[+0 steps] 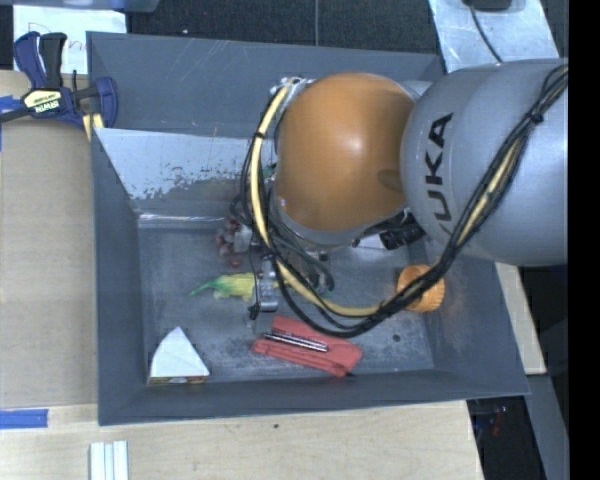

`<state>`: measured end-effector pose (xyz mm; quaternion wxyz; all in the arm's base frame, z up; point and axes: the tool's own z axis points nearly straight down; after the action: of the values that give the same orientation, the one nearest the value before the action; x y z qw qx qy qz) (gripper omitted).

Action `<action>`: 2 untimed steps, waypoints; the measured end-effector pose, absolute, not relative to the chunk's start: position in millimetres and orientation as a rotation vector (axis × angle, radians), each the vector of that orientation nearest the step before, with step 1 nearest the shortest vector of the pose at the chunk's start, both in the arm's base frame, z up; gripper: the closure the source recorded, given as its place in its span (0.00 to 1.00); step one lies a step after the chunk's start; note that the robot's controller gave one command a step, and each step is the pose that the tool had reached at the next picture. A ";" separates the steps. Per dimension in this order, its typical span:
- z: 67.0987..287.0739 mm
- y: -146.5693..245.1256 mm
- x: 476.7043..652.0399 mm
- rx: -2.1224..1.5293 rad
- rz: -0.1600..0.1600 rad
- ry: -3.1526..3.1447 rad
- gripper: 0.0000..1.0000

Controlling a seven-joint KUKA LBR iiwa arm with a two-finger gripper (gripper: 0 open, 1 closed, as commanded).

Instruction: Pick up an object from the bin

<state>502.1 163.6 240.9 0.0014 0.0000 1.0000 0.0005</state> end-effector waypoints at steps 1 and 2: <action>153.5 83.8 508.9 -0.144 0.001 3.131 0.00; 162.9 59.1 580.5 -0.287 0.008 3.101 0.00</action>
Offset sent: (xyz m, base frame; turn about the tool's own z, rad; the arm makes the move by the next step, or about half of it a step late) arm 0.0750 -0.1030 -0.0809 -0.1865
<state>580.5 59.1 162.9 0.0134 -0.0922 0.9956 0.0024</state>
